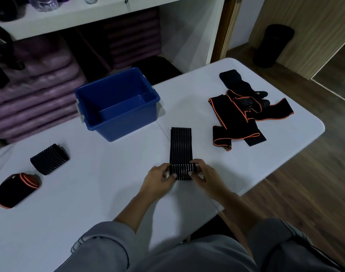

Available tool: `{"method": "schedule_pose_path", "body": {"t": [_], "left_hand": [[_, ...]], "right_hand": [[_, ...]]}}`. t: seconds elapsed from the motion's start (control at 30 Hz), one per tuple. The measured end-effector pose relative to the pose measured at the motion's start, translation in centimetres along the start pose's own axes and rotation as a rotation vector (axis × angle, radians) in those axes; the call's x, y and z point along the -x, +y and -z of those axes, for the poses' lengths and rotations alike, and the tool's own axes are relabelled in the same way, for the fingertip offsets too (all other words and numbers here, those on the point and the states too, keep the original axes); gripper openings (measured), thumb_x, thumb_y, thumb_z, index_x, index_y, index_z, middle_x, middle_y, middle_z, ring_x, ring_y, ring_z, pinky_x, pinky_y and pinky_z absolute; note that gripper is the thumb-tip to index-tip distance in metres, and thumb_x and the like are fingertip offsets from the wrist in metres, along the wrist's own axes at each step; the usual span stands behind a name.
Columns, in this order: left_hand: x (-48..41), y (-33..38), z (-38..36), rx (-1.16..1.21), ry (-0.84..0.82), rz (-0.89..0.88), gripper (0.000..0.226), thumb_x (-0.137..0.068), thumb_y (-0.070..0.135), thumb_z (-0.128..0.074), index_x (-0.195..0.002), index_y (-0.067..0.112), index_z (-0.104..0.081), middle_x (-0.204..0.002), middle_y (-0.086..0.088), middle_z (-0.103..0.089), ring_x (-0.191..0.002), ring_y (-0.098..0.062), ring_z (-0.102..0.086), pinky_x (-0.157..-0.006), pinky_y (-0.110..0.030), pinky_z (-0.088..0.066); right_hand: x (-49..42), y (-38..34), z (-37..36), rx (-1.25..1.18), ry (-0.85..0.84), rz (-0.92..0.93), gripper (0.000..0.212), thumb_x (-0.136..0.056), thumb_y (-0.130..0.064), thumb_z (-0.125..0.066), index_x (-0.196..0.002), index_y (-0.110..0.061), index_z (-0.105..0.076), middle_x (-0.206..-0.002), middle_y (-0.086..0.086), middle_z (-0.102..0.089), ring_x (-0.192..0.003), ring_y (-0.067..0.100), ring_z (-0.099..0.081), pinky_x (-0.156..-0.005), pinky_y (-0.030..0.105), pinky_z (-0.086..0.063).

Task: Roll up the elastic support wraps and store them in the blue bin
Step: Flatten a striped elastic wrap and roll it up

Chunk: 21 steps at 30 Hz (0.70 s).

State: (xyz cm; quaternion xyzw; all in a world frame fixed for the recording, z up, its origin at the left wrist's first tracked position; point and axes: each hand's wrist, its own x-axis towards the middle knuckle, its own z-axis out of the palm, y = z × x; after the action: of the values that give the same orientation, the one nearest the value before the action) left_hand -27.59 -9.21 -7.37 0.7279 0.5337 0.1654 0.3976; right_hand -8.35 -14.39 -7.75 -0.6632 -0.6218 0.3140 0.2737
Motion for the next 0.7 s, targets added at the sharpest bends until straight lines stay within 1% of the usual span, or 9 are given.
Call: {"method": "schedule_pose_path", "body": {"t": [0.1,0.17,0.27,0.33,0.4,0.47,0.57,0.63,0.7], "left_hand": [[-0.2,0.4,-0.3,0.104,-0.015,0.218,0.026,-0.088,0.027,-0.06,-0.111,0.017,-0.059,-0.085,-0.003,-0.064,-0.082,-0.016,-0.059,-0.075,-0.025,-0.045],[-0.1,0.5,-0.7,0.068,-0.001,0.248,0.03,-0.086,0.024,-0.061,-0.114,0.016,-0.056,-0.082,-0.003,-0.064,-0.081,-0.017,-0.06,-0.073,-0.026,-0.046],[0.3,0.5,-0.9,-0.051,0.064,0.089,0.044,-0.082,0.018,-0.061,-0.125,0.02,-0.051,-0.098,-0.001,-0.058,-0.086,-0.016,-0.056,-0.075,-0.026,-0.045],[0.5,0.1,-1.0,-0.164,0.098,-0.124,0.049,-0.082,0.017,-0.059,-0.13,0.021,-0.049,-0.116,-0.001,-0.051,-0.098,-0.017,-0.053,-0.083,-0.03,-0.048],[0.7,-0.6,-1.1,-0.262,0.077,-0.283,0.047,-0.083,0.022,-0.054,-0.13,0.018,-0.052,-0.123,-0.002,-0.052,-0.105,-0.02,-0.053,-0.087,-0.035,-0.05],[0.8,-1.3,-1.0,-0.321,-0.006,-0.299,0.055,-0.082,0.037,-0.053,-0.134,0.019,-0.049,-0.13,0.001,-0.051,-0.11,-0.019,-0.052,-0.092,-0.037,-0.048],[0.5,-2.3,-0.7,-0.465,-0.115,-0.34,0.077,-0.074,0.048,-0.06,-0.142,0.022,-0.036,-0.14,0.002,-0.042,-0.117,-0.019,-0.046,-0.096,-0.036,-0.044],[0.1,-2.3,-0.5,-0.498,-0.125,-0.363,0.077,-0.075,0.041,-0.066,-0.143,0.022,-0.035,-0.14,0.002,-0.042,-0.115,-0.02,-0.046,-0.095,-0.036,-0.044],[-0.3,-1.8,-0.4,-0.393,-0.108,-0.31,0.066,-0.078,0.032,-0.067,-0.138,0.022,-0.043,-0.132,0.003,-0.049,-0.111,-0.018,-0.048,-0.094,-0.032,-0.044]], "right_hand": [[-0.5,-0.2,-0.3,-0.003,0.001,-0.113,0.031,-0.093,-0.027,-0.053,-0.12,-0.012,-0.049,-0.077,0.005,-0.062,-0.063,0.015,-0.057,-0.056,0.022,-0.043],[-0.6,-0.2,-0.9,0.015,0.038,-0.132,0.034,-0.091,-0.025,-0.057,-0.12,-0.009,-0.05,-0.092,0.005,-0.059,-0.067,0.007,-0.053,-0.057,0.01,-0.037],[-0.2,-0.1,-1.1,0.029,0.103,-0.078,0.043,-0.085,-0.016,-0.063,-0.126,-0.013,-0.049,-0.108,0.004,-0.048,-0.072,0.005,-0.051,-0.066,0.017,-0.047],[0.1,0.4,-0.9,0.04,0.113,0.07,0.044,-0.081,-0.011,-0.065,-0.123,-0.017,-0.052,-0.111,0.003,-0.047,-0.078,0.013,-0.057,-0.071,0.029,-0.054],[0.2,1.2,-0.7,0.093,0.081,0.203,0.038,-0.079,-0.012,-0.064,-0.116,-0.017,-0.059,-0.113,0.002,-0.051,-0.091,0.016,-0.058,-0.078,0.028,-0.053],[0.4,1.5,-0.5,0.16,0.035,0.226,0.041,-0.078,-0.023,-0.066,-0.118,-0.017,-0.06,-0.117,0.0,-0.055,-0.102,0.016,-0.056,-0.084,0.029,-0.052],[0.5,2.0,-0.1,0.271,-0.056,0.23,0.064,-0.07,-0.04,-0.073,-0.128,-0.018,-0.055,-0.127,0.0,-0.053,-0.111,0.018,-0.054,-0.089,0.031,-0.05],[0.3,2.1,0.1,0.292,-0.085,0.244,0.066,-0.068,-0.034,-0.076,-0.128,-0.016,-0.055,-0.127,0.003,-0.052,-0.11,0.02,-0.055,-0.09,0.033,-0.05],[-0.1,1.9,0.1,0.235,-0.05,0.242,0.053,-0.07,-0.026,-0.072,-0.121,-0.012,-0.06,-0.121,0.005,-0.053,-0.101,0.018,-0.058,-0.086,0.025,-0.049]]}}
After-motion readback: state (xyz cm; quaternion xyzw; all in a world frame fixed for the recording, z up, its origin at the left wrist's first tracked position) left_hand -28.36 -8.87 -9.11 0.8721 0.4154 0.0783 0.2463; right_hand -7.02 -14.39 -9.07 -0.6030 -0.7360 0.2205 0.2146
